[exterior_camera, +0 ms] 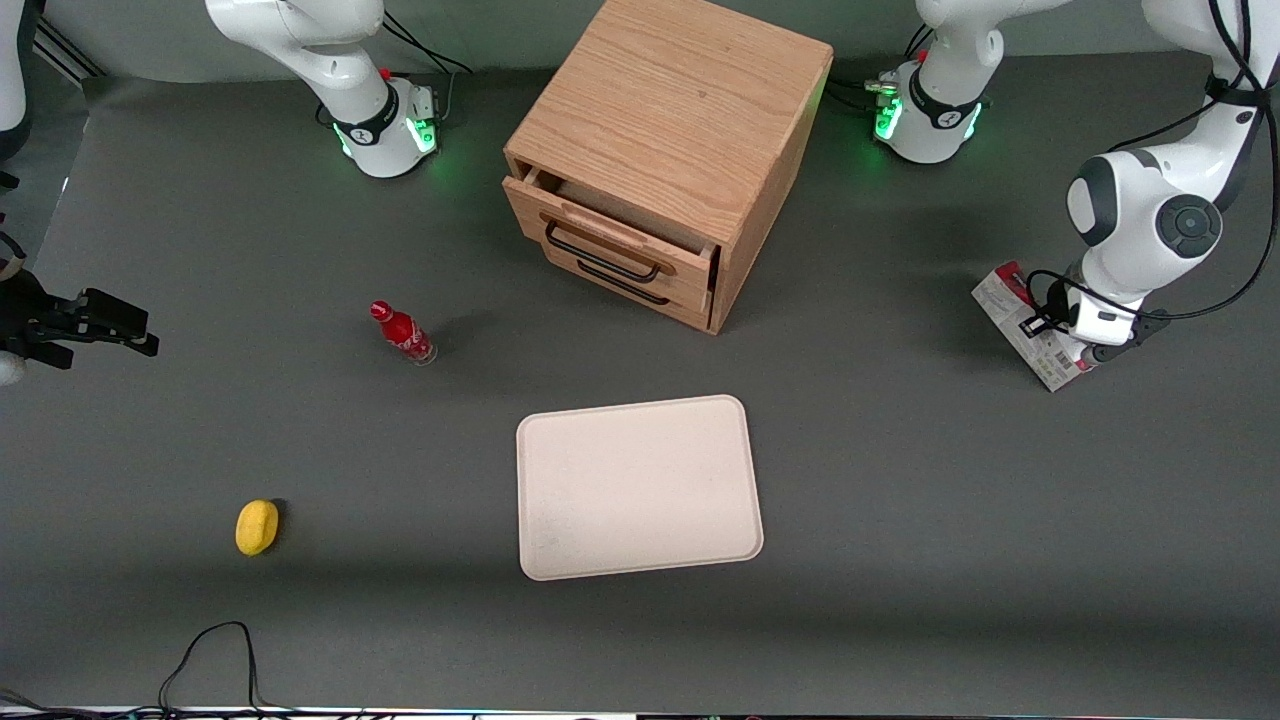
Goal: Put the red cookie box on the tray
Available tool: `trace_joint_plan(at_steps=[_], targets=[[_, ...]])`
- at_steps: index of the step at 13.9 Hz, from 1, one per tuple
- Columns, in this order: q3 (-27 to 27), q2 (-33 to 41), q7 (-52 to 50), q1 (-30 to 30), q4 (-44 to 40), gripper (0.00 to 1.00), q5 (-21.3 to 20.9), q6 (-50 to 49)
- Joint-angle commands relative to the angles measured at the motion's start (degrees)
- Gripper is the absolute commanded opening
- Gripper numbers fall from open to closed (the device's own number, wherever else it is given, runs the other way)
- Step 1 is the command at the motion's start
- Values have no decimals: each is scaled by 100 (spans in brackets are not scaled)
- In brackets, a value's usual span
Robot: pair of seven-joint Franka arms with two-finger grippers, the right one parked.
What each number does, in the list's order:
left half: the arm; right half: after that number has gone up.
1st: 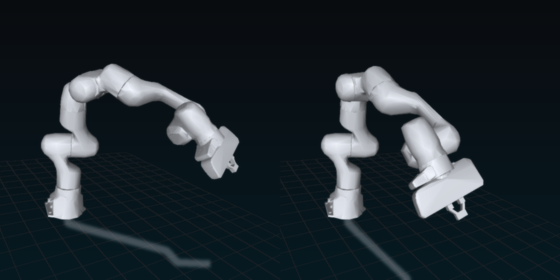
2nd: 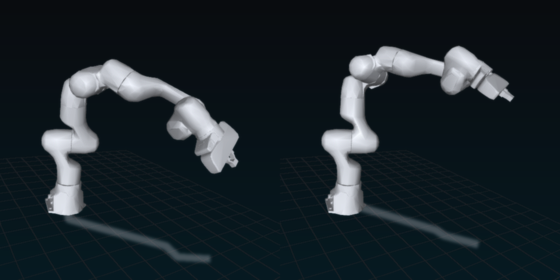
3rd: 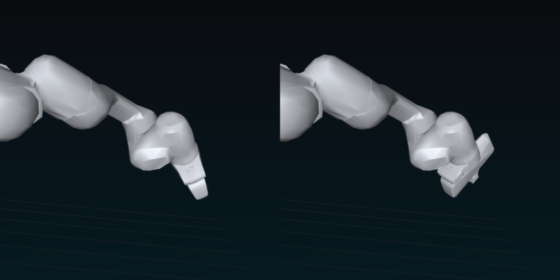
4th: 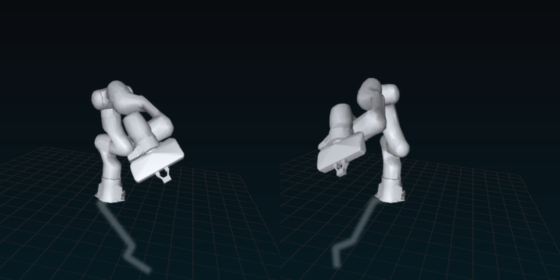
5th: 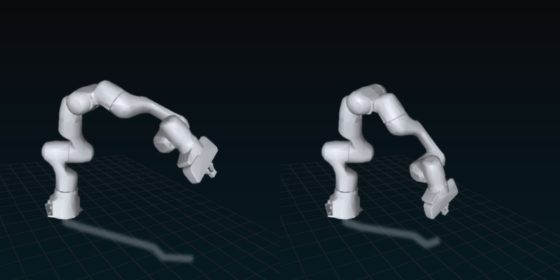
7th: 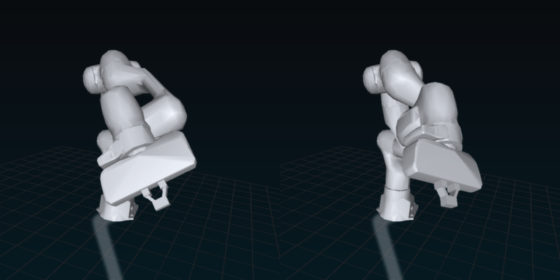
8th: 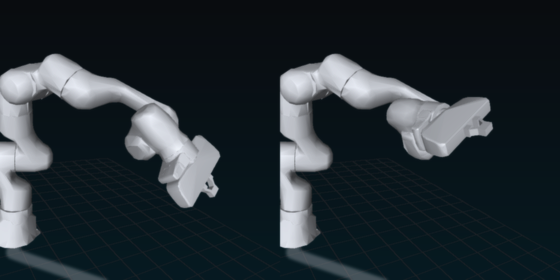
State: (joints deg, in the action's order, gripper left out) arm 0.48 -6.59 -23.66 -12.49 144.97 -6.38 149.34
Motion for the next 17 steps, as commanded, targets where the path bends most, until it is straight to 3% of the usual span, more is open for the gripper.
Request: trace_joint_plan(at_steps=[1,4,8,10,14,17], targets=[[66,579,-51,18,-493,0,-82,-1111],[268,668,37,203,-2476,0,-39,-4036],[304,310,-25,782,-4973,0,136,-6228],[330,-33,-86,1002,-5915,0,426,-6793],[391,-622,-506,1923,-6726,0,716,-6778],[540,-1736,-1655,2898,-7892,0,788,-6726]])
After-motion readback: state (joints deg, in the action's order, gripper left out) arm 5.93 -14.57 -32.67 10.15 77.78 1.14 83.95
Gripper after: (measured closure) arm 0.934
